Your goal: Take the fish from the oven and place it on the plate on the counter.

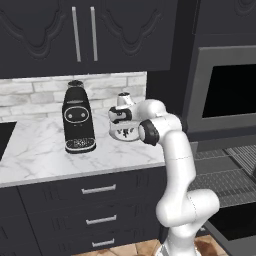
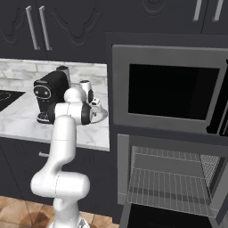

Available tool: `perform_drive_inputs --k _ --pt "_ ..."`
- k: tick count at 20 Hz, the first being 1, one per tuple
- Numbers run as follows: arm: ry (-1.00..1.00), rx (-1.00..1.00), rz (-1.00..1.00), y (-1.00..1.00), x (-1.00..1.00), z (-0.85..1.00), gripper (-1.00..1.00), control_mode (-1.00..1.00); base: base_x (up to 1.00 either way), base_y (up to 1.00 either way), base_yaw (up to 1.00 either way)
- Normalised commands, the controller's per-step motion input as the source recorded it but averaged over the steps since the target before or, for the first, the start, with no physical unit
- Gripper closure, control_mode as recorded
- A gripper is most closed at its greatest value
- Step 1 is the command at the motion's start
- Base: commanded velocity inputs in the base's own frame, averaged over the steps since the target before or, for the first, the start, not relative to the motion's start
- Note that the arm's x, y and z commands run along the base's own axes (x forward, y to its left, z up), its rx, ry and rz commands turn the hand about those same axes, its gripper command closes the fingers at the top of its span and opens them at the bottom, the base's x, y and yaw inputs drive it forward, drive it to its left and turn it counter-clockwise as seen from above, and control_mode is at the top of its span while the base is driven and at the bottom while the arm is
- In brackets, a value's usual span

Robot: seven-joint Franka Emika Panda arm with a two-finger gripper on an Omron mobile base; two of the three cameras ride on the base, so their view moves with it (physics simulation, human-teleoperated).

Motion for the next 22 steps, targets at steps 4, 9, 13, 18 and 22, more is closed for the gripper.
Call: perform_drive_inputs --k 4,9,13,18,22 --pt "0.0 0.0 0.0 0.0 0.0 0.0 -1.0 -1.0 0.0 0.0 0.0" --pt "0.0 0.0 0.0 0.0 -0.18 0.0 -1.0 -1.0 0.0 0.0 0.0" --pt "-0.05 0.0 0.0 -0.04 -0.81 0.02 -1.0 -1.0 0.0 0.0 0.0" --pt "-0.12 0.01 0.0 0.0 -0.87 0.17 -1.0 -1.0 0.0 0.0 0.0" --pt "-0.12 0.01 0.0 -0.02 -0.98 0.08 -1.0 -1.0 0.0 0.0 0.0"
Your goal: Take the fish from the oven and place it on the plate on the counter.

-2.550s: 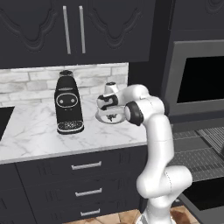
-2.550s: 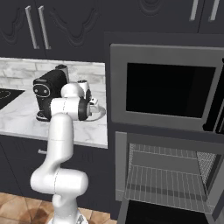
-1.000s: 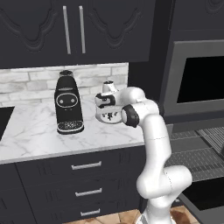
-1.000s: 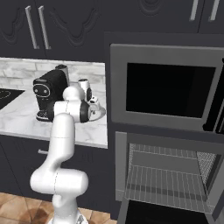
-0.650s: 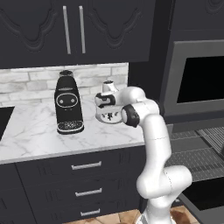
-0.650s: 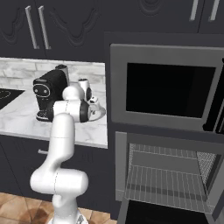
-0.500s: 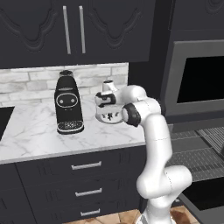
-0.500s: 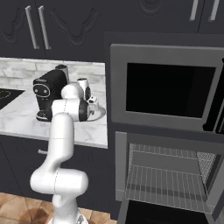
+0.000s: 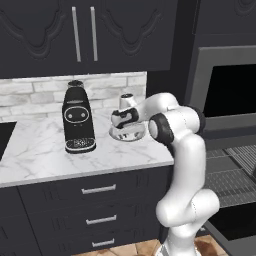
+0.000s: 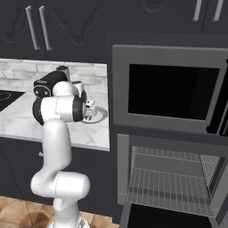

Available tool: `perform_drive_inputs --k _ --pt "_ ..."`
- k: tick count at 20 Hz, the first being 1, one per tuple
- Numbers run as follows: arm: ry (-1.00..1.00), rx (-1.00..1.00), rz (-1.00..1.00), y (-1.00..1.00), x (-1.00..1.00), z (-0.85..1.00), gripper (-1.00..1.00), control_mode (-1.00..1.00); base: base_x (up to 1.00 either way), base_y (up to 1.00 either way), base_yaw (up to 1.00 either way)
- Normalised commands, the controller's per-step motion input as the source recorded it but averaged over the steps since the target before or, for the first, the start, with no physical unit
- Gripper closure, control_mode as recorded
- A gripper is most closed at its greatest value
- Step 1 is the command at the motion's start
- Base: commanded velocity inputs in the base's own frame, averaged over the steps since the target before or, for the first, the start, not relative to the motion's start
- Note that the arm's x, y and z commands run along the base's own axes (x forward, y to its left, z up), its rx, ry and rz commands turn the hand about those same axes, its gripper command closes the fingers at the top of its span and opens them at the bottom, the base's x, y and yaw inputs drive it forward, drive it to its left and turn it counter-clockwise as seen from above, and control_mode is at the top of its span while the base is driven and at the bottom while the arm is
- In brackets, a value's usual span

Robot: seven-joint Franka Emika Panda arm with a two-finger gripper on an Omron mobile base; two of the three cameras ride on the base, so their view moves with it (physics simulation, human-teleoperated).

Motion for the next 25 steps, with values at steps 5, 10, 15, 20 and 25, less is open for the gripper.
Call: perform_drive_inputs --k 5,10,15,20,25 --pt "-0.15 0.01 0.0 -0.05 -0.99 0.14 -1.0 -1.0 0.0 0.0 0.0" --pt "-0.12 0.01 0.0 -0.03 -0.9 0.37 -1.0 -1.0 0.0 0.0 0.0" --pt "-0.01 0.0 0.0 -0.04 -0.64 0.88 -1.0 -1.0 0.0 0.0 0.0" --pt "0.0 0.0 0.0 -0.06 -0.36 1.0 -1.0 -1.0 0.0 0.0 0.0" --pt "0.0 0.0 0.0 -0.07 -0.55 0.98 -1.0 -1.0 0.0 0.0 0.0"
